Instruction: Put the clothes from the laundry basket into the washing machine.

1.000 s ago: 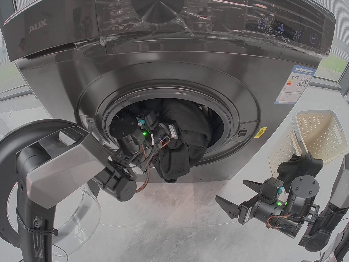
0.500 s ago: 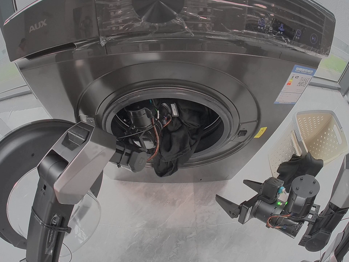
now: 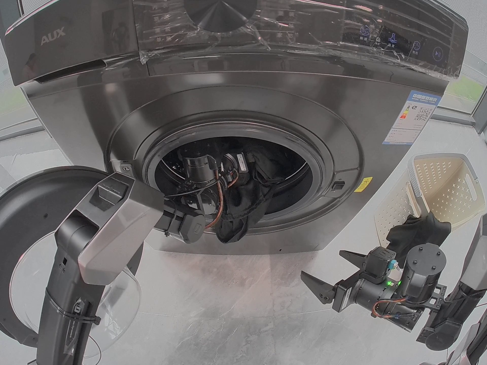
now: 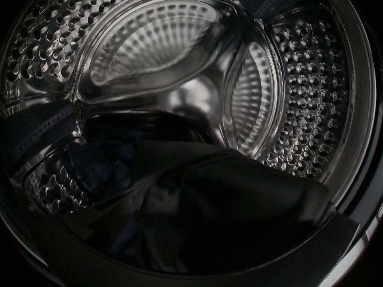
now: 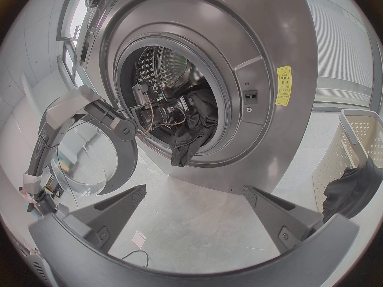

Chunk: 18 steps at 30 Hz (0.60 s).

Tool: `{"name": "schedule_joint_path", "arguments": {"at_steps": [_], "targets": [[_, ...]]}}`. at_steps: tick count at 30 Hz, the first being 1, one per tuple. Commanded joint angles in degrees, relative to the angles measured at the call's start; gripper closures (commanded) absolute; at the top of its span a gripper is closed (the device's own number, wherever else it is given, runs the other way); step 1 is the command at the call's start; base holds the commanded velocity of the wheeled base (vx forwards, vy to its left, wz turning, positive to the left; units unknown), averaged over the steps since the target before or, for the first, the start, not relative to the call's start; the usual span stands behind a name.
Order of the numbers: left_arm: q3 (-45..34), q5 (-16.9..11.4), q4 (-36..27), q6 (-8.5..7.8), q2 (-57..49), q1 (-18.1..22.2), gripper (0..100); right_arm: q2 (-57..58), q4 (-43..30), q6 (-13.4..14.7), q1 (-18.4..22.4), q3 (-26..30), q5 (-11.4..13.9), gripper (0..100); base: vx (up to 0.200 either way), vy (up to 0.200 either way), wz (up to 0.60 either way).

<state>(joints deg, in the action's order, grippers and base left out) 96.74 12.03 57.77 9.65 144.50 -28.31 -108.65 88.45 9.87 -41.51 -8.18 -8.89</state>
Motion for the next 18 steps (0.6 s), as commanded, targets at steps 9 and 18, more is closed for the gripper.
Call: {"name": "schedule_joint_path", "arguments": {"at_steps": [9,18], "targets": [[-18.43,-1.22,-8.11,0.54,-10.2,-2.54,0,-0.15,-0.04,-0.03,-0.33,-0.08,0.01,0,0.0,0.0,0.0],[-17.47,-2.19,-10.05,-0.51,-4.84,-2.46,100,-0.51,0.05,-0.03,-0.77,-0.35,0.01,0,0.0,0.0,0.0]]}}
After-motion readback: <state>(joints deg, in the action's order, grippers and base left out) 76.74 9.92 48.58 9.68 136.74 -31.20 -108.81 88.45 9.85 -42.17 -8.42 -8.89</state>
